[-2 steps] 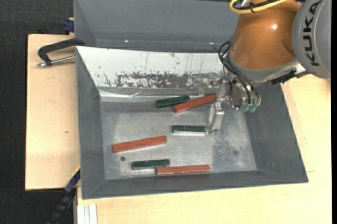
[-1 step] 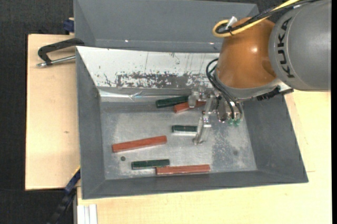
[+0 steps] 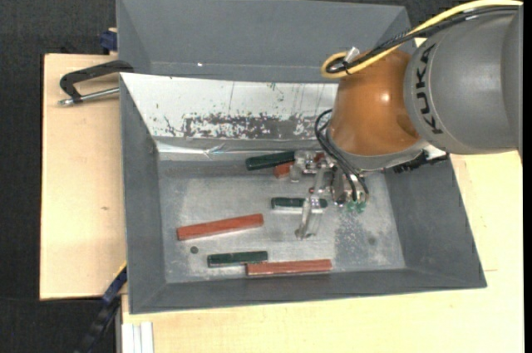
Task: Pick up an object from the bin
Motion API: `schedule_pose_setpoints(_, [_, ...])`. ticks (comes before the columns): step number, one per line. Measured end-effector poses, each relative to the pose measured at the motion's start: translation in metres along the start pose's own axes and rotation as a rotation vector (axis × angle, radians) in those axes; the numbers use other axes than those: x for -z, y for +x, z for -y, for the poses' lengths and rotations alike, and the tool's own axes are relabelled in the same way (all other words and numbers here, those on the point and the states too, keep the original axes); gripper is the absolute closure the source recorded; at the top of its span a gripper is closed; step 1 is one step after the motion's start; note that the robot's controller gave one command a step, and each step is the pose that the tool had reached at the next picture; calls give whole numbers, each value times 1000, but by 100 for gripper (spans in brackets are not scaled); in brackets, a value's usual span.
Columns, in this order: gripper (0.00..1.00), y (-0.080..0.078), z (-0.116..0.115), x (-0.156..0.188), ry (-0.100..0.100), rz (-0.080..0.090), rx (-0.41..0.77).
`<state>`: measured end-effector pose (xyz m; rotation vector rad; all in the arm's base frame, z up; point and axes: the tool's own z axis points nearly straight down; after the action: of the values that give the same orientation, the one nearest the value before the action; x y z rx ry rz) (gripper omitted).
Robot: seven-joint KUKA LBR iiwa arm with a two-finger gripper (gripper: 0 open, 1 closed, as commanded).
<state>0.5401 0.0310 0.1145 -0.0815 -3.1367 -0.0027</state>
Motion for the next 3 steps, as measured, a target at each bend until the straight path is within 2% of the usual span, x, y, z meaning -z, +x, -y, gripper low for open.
schedule_pose_setpoints(1, [0,-9,-5,47,-1,12,-60])
schedule_pose_setpoints(2, [0,-3,2,-36,0,10,33])
schedule_pose_setpoints(3, [100,-10,3,-57,-3,15,-44])
